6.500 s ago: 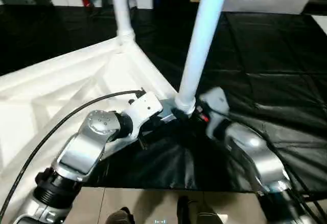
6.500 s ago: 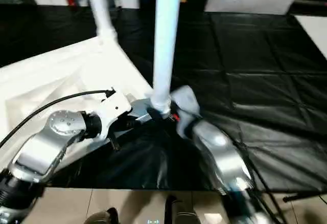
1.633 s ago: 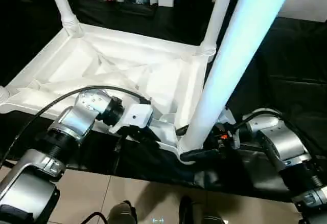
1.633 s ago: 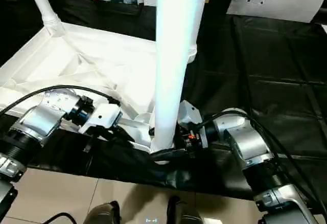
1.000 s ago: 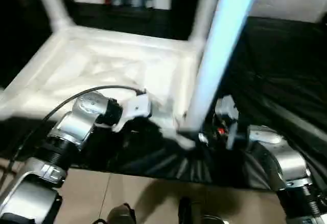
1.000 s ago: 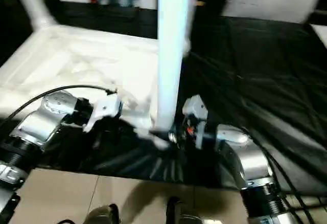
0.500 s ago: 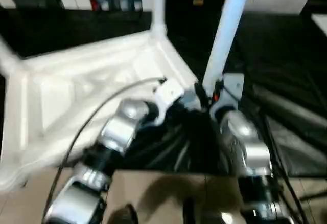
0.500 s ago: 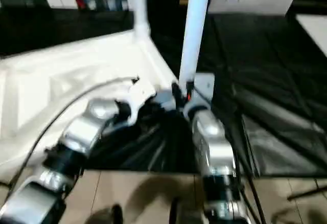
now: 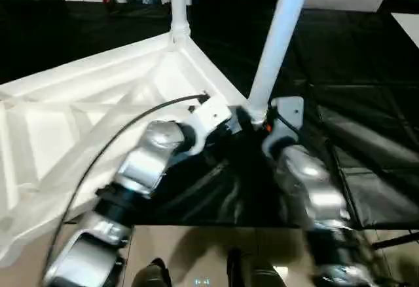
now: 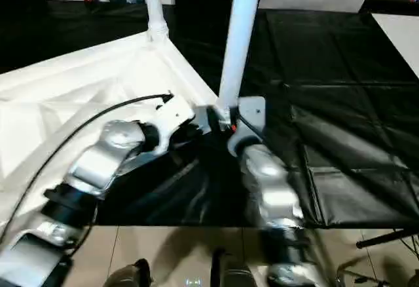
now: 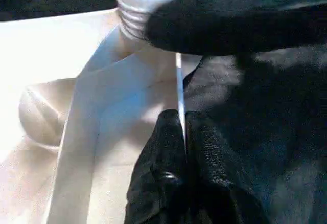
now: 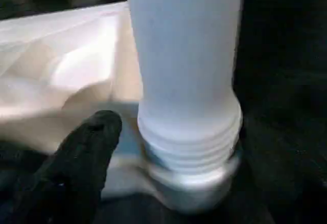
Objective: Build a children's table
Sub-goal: Rotate leg to tighten
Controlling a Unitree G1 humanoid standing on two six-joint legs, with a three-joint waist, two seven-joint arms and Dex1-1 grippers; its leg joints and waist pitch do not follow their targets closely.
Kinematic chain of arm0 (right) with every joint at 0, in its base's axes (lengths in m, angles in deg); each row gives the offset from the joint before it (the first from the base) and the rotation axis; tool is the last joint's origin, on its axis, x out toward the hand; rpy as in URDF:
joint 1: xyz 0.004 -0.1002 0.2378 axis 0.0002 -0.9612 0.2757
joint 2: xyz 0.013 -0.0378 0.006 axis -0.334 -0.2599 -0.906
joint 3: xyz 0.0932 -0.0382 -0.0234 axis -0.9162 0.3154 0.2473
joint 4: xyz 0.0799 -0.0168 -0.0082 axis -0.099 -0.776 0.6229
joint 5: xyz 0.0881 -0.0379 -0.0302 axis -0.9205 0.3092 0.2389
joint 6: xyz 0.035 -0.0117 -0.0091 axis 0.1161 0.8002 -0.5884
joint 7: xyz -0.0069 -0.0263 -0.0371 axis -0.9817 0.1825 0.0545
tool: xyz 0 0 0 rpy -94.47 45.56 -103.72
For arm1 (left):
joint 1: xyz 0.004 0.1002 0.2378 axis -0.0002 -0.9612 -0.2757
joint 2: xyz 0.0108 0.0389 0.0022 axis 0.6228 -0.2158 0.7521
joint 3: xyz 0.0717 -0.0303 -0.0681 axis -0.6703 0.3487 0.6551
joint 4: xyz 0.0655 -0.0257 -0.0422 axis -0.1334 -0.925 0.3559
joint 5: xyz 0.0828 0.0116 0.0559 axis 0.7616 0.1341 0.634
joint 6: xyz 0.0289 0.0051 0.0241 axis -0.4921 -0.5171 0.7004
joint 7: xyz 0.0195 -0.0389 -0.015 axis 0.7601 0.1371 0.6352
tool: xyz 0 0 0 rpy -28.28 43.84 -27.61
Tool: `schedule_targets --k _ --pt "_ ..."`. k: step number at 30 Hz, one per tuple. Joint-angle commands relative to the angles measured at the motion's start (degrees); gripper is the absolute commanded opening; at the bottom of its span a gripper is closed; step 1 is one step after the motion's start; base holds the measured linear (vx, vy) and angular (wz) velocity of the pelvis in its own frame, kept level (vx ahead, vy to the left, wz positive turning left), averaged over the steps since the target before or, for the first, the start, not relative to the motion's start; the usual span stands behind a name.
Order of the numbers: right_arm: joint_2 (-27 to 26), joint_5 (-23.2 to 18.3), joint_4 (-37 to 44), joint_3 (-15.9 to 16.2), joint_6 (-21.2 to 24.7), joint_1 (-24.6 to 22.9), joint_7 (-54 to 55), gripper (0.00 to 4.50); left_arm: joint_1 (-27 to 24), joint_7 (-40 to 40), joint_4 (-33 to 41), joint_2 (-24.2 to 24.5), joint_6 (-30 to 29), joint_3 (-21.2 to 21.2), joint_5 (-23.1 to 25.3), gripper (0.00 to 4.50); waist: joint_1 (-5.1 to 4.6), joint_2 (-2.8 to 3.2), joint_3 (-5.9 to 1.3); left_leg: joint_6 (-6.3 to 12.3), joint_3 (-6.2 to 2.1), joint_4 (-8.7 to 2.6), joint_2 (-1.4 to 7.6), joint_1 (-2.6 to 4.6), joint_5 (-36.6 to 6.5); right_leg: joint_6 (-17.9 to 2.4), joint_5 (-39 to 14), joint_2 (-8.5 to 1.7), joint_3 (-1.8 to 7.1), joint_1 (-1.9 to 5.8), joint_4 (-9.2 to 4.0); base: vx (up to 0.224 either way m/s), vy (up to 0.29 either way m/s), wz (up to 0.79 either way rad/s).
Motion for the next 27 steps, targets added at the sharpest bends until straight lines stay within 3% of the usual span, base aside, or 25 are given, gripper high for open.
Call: schedule_targets --k 1,4,9,11,16,19,26,27 --pt "3.21 -2.94 2.16 1.03 -0.40 -0.98 -7.64 4.40 -2.42 -5.02 -2.34 2.68 1.97 -1.52 -0.80 0.00 0.74 -0.68 -4.35 6.65 0.61 -2.29 0.79 -0.73 -8.25 -10.79 -13.03 -3.12 2.68 4.67 -4.09 0.000 0.000 0.00" --pt "9.94 -4.22 2.62 1.42 -1.80 -1.33 -16.08 4.47 -3.26 -11.69 -3.18 6.90 7.36 -3.10 -1.56 0.00 0.93 -0.49 -4.21 7.05 0.70 -2.30 1.05 -0.54 -8.20 -11.43 -13.00 -3.14 2.76 4.52 -4.05 0.000 0.000 0.00" --pt "16.27 -5.93 1.48 2.17 -2.86 -0.80 -27.40 4.47 -3.81 -19.24 -4.25 11.17 14.12 -5.02 -1.88 0.00 1.51 -0.44 -4.23 7.21 0.85 -2.22 1.15 -0.26 -8.85 -11.65 -14.21 -3.02 2.78 4.36 -4.17 0.000 0.000 0.00" --pt "20.28 -7.92 1.23 3.20 -3.46 0.12 -35.52 4.47 -3.80 -25.58 -5.19 13.69 18.55 -5.93 -3.52 0.00 1.70 -0.64 -4.19 7.47 0.91 -2.22 1.29 -0.30 -8.17 -12.12 -12.91 -3.03 2.84 4.44 -3.94 0.000 0.000 0.00" --pt "25.62 -8.62 0.62 7.90 -5.39 1.46 -47.67 4.47 -2.89 -34.33 -6.05 16.35 22.05 -7.38 -5.47 0.00 2.24 -0.60 -4.13 7.96 1.04 -2.16 1.56 0.15 -8.03 -13.28 -12.22 -3.08 2.91 4.12 -3.63 0.000 0.000 0.00" --pt "26.53 -8.13 -1.08 10.70 -6.60 3.28 -53.62 4.47 -1.74 -38.66 -7.36 17.38 25.78 -9.00 -5.35 0.00 3.03 -0.60 -4.22 8.18 1.09 -2.12 1.81 0.37 -7.58 -14.80 -10.15 -3.08 2.87 3.99 -3.26 0.000 0.000 0.00" --pt "25.28 -8.42 -5.41 14.44 -7.59 7.43 -60.06 4.47 0.13 -43.39 -9.35 16.75 29.17 -10.11 -5.67 0.00 3.37 -0.85 -4.03 6.93 1.17 -2.14 1.89 0.34 -8.91 -14.15 -13.30 -3.27 2.88 3.99 -3.38 0.000 0.000 0.00" --pt "25.12 -8.50 -5.75 14.93 -7.44 7.92 -60.87 4.30 0.32 -43.80 -9.35 16.59 29.18 -10.26 -5.68 0.00 3.44 -0.82 -4.04 6.80 1.19 -2.16 2.02 0.36 -8.65 -14.23 -12.91 -3.26 2.87 3.95 -3.26 0.000 0.000 0.00"
